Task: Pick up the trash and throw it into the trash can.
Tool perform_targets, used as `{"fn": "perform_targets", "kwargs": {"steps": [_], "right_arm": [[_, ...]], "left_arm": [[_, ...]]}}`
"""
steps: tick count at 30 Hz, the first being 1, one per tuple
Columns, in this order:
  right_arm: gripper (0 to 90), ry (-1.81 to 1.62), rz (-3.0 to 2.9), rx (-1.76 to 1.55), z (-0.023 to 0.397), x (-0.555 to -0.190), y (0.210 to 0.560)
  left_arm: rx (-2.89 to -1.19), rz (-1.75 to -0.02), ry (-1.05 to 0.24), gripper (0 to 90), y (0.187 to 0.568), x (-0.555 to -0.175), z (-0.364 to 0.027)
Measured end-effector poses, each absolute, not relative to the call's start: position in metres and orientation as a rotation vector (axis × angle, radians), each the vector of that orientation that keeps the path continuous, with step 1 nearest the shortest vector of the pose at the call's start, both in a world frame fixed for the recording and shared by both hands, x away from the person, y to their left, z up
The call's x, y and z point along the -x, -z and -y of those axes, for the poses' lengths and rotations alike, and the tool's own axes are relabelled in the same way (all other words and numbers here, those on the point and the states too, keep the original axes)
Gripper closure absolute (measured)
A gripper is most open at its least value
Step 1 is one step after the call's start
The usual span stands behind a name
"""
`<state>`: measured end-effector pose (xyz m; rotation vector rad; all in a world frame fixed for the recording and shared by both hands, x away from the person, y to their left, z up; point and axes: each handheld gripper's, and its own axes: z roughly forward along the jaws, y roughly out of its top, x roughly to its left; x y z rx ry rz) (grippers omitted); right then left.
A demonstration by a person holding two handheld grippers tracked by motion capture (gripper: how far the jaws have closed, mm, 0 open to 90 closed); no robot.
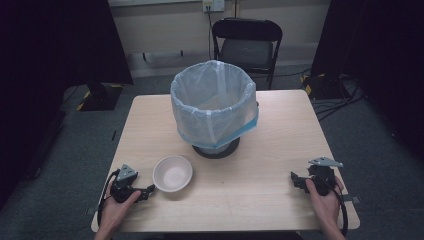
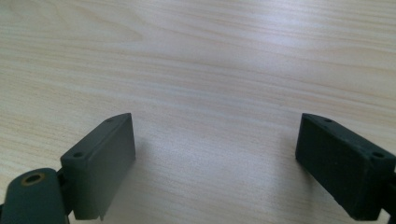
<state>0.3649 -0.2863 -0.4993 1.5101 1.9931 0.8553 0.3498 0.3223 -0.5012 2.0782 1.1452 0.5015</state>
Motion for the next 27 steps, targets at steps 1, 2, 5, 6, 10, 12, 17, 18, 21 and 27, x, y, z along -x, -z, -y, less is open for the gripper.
{"fn": "perform_targets", "kwargs": {"steps": [1,2,5,6,10,12,17,18,21,27], "right_arm": [[11.1,-0.855,-1.993,-1.51,0.286,-0.365,0.499],[11.2,-0.855,-1.992,-1.509,0.286,-0.365,0.499],[11.2,-0.854,-1.995,-1.507,0.286,-0.365,0.499],[11.2,-0.854,-1.994,-1.507,0.286,-0.365,0.499],[11.2,-0.854,-1.995,-1.507,0.286,-0.365,0.499],[11.2,-0.854,-1.992,-1.508,0.286,-0.365,0.499],[11.2,-0.854,-1.993,-1.507,0.286,-0.365,0.499],[11.2,-0.854,-1.993,-1.507,0.286,-0.365,0.499],[11.2,-0.854,-1.994,-1.508,0.286,-0.365,0.499],[11.2,-0.854,-1.993,-1.507,0.286,-0.365,0.499]], "left_arm": [[-2.078,-1.145,-0.501,11.3,0.501,-0.35,-0.322],[-2.08,-1.143,-0.5,11.3,0.501,-0.35,-0.323],[-2.076,-1.143,-0.5,12.3,0.501,-0.349,-0.324],[-2.069,-1.148,-0.502,14.0,0.501,-0.348,-0.325],[-2.076,-1.161,-0.47,18.4,0.498,-0.346,-0.328],[-2.065,-1.173,-0.423,18.6,0.496,-0.345,-0.33],[-1.926,-1.203,-0.37,23.8,0.481,-0.343,-0.342],[-1.91,-1.197,-0.37,23.8,0.477,-0.343,-0.343],[-1.894,-1.155,-0.387,27.9,0.465,-0.343,-0.34],[-1.913,-1.102,-0.367,29.4,0.448,-0.363,-0.328]]}}
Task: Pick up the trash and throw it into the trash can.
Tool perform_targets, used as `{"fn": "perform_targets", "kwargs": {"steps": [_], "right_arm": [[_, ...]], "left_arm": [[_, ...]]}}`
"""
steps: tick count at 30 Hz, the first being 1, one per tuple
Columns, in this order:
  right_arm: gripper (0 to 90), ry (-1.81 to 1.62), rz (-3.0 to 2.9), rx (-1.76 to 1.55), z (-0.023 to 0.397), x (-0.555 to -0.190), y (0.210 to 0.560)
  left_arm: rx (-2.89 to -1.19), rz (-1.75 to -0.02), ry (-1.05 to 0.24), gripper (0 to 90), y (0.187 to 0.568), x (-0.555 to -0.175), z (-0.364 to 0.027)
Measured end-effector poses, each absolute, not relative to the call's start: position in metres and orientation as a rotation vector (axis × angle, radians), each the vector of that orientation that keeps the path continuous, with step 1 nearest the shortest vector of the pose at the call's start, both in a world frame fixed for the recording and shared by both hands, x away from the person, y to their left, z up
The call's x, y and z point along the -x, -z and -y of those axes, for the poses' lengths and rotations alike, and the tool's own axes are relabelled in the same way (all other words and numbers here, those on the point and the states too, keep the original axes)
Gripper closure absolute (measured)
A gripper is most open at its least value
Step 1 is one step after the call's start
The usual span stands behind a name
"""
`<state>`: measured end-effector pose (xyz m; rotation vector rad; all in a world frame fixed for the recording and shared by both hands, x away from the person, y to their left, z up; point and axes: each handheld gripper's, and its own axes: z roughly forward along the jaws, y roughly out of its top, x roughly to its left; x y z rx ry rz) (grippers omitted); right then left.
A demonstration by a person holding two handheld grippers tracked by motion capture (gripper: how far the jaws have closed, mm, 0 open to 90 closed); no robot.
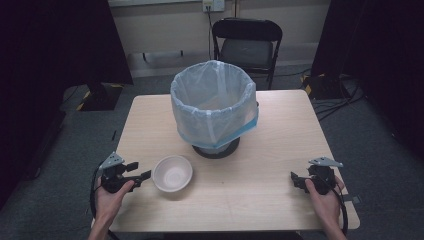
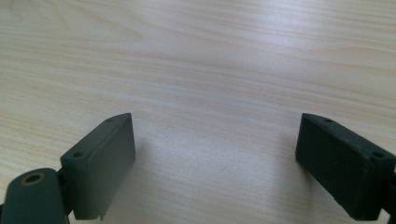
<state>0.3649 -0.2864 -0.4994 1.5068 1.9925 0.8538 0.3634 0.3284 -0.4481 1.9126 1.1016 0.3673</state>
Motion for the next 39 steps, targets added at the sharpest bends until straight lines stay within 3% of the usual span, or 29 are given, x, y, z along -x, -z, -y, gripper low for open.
{"fn": "perform_targets", "kwargs": {"steps": [14,20,21,26,27,29,33,39], "right_arm": [[11.2,-0.854,-1.993,-1.507,0.286,-0.365,0.499],[11.2,-0.854,-1.993,-1.507,0.286,-0.365,0.499],[11.2,-0.854,-1.994,-1.507,0.286,-0.365,0.499],[11.2,-0.854,-1.994,-1.507,0.286,-0.365,0.499],[11.2,-0.854,-1.993,-1.507,0.286,-0.365,0.499],[11.2,-0.854,-1.993,-1.507,0.286,-0.365,0.499],[11.1,-0.854,-1.993,-1.507,0.286,-0.365,0.499],[11.2,-0.854,-1.993,-1.507,0.286,-0.365,0.499]], "left_arm": [[-2.058,-1.093,-0.213,29.3,0.462,-0.417,-0.299],[-2.087,-1.101,-0.15,36.1,0.473,-0.425,-0.292],[-2.094,-1.097,-0.132,41.8,0.476,-0.426,-0.291],[-2.119,-1.085,-0.081,51.9,0.483,-0.429,-0.288],[-2.118,-1.076,-0.075,58.7,0.484,-0.429,-0.288],[-2.116,-1.075,-0.06,61.5,0.485,-0.43,-0.288],[-2.111,-1.051,-0.065,77.7,0.483,-0.427,-0.286],[-2.043,-1.023,-0.109,85.3,0.471,-0.421,-0.289]]}}
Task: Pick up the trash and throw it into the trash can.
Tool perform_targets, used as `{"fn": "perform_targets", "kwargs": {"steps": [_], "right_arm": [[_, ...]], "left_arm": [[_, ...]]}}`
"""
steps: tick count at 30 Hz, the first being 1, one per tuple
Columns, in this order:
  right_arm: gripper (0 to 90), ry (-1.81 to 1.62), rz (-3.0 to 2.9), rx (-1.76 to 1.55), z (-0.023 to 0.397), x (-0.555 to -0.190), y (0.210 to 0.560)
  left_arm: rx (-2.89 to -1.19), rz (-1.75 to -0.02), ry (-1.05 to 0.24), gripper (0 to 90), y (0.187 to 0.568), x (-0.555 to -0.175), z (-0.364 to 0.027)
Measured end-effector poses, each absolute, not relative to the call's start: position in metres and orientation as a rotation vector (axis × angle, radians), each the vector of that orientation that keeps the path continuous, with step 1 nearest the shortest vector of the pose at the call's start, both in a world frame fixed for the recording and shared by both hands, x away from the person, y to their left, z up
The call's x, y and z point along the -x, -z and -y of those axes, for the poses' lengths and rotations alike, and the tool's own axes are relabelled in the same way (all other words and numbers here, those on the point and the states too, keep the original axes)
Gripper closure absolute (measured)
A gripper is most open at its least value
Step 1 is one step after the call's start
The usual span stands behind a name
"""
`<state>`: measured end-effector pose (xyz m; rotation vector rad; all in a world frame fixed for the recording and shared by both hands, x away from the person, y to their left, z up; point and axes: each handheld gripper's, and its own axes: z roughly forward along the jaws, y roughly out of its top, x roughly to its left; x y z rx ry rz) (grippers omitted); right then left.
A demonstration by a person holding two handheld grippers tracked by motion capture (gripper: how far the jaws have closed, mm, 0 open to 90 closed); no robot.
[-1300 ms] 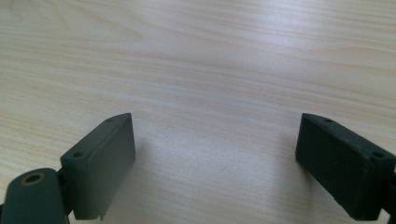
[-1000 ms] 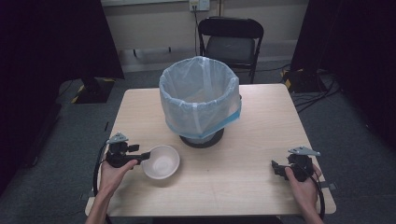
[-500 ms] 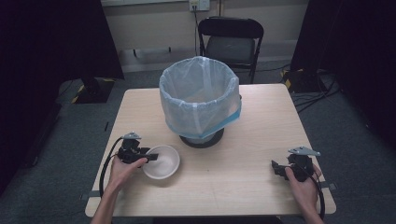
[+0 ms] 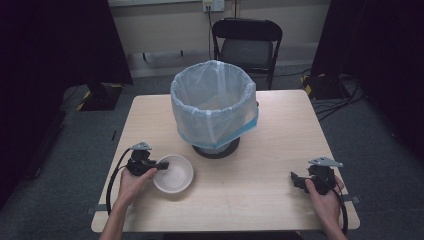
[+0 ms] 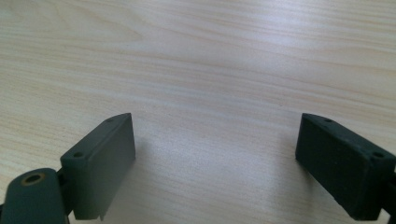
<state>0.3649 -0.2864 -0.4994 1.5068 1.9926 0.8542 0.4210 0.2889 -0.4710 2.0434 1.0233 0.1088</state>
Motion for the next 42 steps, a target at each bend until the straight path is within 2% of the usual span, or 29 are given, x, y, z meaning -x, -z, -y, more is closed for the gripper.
{"fn": "perform_targets", "kwargs": {"steps": [18,42], "right_arm": [[11.2,-0.854,-1.993,-1.507,0.286,-0.365,0.499],[11.2,-0.855,-1.992,-1.509,0.286,-0.365,0.499]], "left_arm": [[-1.844,-0.993,-0.24,86.0,0.434,-0.403,-0.31],[-1.65,-0.86,-0.402,86.1,0.337,-0.405,-0.313]]}}
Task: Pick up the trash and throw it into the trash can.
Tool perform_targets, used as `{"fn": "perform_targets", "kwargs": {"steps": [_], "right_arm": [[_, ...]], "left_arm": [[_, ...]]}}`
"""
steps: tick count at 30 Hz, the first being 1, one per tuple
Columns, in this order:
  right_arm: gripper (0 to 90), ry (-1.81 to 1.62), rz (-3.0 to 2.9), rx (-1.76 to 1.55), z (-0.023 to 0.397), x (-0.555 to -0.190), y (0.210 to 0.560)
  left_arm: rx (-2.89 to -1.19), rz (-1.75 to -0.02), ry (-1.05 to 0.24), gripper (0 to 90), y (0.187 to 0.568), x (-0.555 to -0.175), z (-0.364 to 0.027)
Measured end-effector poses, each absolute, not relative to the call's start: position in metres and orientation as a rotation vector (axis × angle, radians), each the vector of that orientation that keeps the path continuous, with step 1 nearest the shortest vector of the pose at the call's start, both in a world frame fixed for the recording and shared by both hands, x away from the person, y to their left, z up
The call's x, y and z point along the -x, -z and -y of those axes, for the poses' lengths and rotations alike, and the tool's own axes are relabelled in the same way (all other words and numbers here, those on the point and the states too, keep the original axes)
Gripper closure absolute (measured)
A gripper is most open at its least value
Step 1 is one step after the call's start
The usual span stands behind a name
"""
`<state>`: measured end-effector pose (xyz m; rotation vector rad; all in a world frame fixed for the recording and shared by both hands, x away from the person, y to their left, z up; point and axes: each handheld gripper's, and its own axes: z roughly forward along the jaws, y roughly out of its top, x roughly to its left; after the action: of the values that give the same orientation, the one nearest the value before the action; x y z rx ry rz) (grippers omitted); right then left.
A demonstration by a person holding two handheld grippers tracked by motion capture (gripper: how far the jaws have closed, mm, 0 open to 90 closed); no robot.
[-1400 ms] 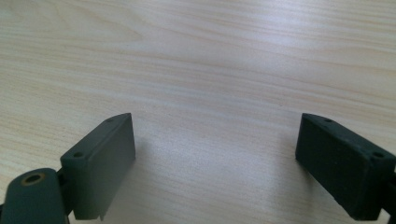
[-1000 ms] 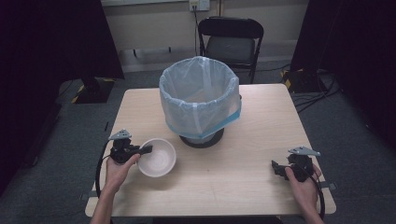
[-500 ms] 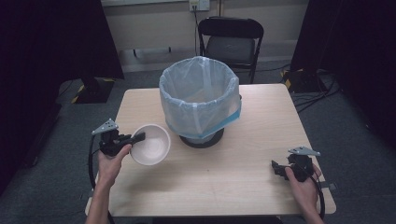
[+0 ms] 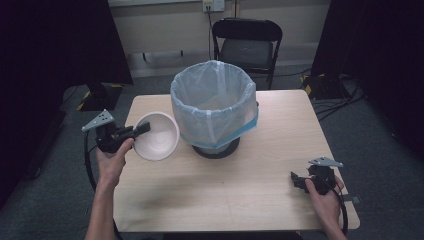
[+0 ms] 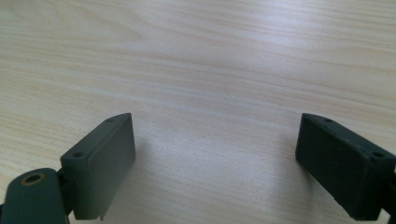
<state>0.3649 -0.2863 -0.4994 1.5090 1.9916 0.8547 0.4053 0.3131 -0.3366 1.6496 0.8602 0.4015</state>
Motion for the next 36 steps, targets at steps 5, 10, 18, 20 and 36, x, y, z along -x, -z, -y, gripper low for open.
{"fn": "perform_targets", "kwargs": {"steps": [5,10,18,20,36], "right_arm": [[11.2,-0.855,-1.992,-1.509,0.286,-0.365,0.499],[11.2,-0.854,-1.993,-1.507,0.286,-0.365,0.499],[11.2,-0.855,-1.994,-1.508,0.286,-0.365,0.499],[11.2,-0.854,-1.992,-1.507,0.286,-0.365,0.499],[11.2,-0.855,-1.993,-1.509,0.286,-0.365,0.499]], "left_arm": [[-1.638,-0.823,-0.417,86.1,0.32,-0.407,-0.314],[-1.608,-0.792,-0.422,86.1,0.304,-0.411,-0.309],[-1.581,-0.743,-0.434,86.1,0.274,-0.42,-0.299],[-1.58,-0.735,-0.436,86.1,0.268,-0.424,-0.296],[-1.585,-0.7,-0.403,86.1,0.233,-0.471,-0.261]]}}
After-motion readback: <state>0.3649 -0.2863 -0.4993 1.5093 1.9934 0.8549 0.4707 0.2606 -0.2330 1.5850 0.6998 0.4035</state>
